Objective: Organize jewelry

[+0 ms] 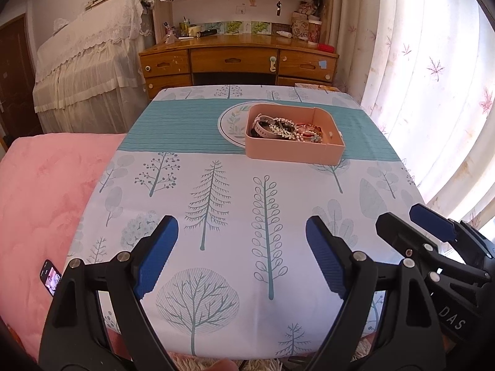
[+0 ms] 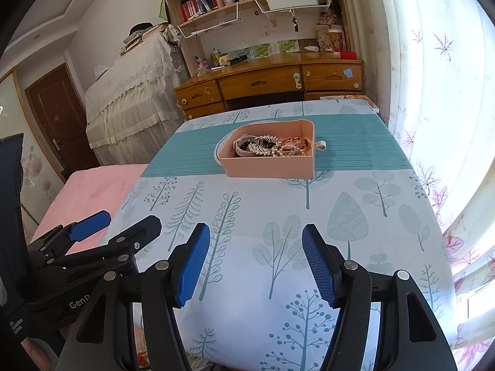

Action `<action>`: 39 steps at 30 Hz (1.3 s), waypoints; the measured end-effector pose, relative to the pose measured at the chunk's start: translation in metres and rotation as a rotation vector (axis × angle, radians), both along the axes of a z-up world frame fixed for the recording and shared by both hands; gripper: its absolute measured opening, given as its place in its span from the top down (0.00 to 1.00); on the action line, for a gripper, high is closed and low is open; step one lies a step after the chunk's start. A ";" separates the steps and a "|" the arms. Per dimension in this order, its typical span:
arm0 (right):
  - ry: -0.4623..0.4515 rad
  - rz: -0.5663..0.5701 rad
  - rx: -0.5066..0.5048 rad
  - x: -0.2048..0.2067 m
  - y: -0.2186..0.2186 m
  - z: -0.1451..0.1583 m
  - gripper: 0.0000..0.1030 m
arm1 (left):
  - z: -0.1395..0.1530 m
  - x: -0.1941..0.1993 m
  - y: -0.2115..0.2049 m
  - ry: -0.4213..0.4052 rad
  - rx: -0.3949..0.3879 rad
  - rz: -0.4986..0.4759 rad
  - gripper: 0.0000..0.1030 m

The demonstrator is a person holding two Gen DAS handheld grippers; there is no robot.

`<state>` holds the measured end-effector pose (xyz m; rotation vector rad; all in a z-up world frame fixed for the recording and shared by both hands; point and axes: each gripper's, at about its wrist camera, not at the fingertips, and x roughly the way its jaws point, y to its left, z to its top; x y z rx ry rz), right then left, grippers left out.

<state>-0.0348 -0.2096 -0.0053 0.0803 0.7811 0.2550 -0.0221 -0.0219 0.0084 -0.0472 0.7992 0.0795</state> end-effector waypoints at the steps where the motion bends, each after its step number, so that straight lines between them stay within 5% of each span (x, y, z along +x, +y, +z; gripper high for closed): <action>1: -0.001 0.001 -0.001 0.000 0.000 0.000 0.39 | 0.000 0.000 0.000 0.000 0.001 0.000 0.19; 39: -0.001 -0.001 -0.002 0.002 -0.001 -0.003 0.39 | -0.004 0.002 -0.001 0.001 0.009 0.001 0.19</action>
